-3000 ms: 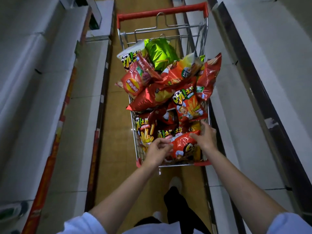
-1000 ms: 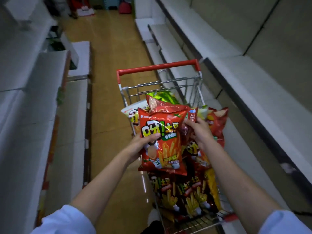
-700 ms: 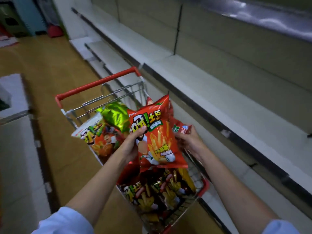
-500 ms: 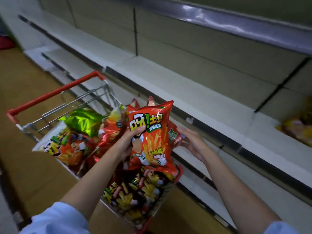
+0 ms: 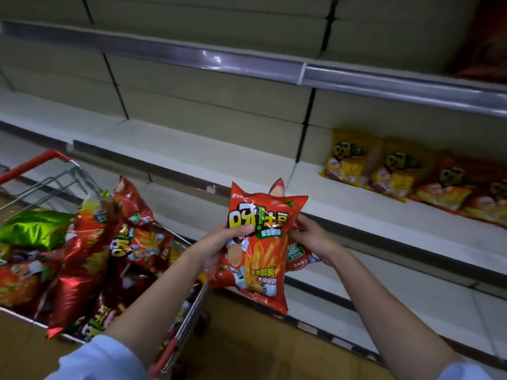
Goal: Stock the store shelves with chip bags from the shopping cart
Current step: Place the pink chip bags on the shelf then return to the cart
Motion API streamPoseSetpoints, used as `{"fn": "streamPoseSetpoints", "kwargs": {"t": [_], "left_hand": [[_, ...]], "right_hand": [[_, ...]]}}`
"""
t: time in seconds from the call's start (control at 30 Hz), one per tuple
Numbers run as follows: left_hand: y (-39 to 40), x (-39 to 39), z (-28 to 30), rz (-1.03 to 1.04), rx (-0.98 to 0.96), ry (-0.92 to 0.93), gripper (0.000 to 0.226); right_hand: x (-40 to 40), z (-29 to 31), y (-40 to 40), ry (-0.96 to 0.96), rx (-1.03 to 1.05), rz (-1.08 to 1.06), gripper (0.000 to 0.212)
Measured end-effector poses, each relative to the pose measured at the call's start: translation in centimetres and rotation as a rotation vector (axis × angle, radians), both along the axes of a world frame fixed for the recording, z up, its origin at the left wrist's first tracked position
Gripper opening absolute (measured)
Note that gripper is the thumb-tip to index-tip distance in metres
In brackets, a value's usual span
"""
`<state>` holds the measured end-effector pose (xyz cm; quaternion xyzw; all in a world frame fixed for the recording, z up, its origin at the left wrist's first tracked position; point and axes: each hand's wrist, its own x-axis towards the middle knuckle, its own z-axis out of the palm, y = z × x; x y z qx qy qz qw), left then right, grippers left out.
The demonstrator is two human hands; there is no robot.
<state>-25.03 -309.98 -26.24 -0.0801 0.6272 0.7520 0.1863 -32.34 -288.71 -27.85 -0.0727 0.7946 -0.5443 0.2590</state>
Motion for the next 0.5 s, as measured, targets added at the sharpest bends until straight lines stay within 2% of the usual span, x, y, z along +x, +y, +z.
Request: {"fn": "streamPoseSetpoints", "kwargs": {"t": [0.03, 0.13, 0.2, 0.37, 0.5], "left_hand": [[1.2, 0.1, 0.4, 0.015, -0.008, 0.011, 0.095], [4.0, 0.0, 1.7, 0.106, 0.019, 0.049, 0.057], [5.3, -0.8, 2.7, 0.162, 0.033, 0.081, 0.046], [9.1, -2.8, 6.9, 0.194, 0.024, 0.201, 0.033], [11.8, -4.3, 10.2, 0.168, 0.052, 0.282, 0.033]], "right_hand": [[0.5, 0.5, 1.4, 0.016, -0.006, -0.044, 0.034], [1.6, 1.8, 5.6, 0.032, -0.068, -0.206, 0.034], [1.8, 2.9, 7.9, 0.044, -0.122, -0.295, 0.036], [1.6, 6.8, 12.4, 0.152, -0.250, -0.420, 0.040], [1.4, 10.2, 15.1, 0.234, -0.282, -0.445, 0.037]]}}
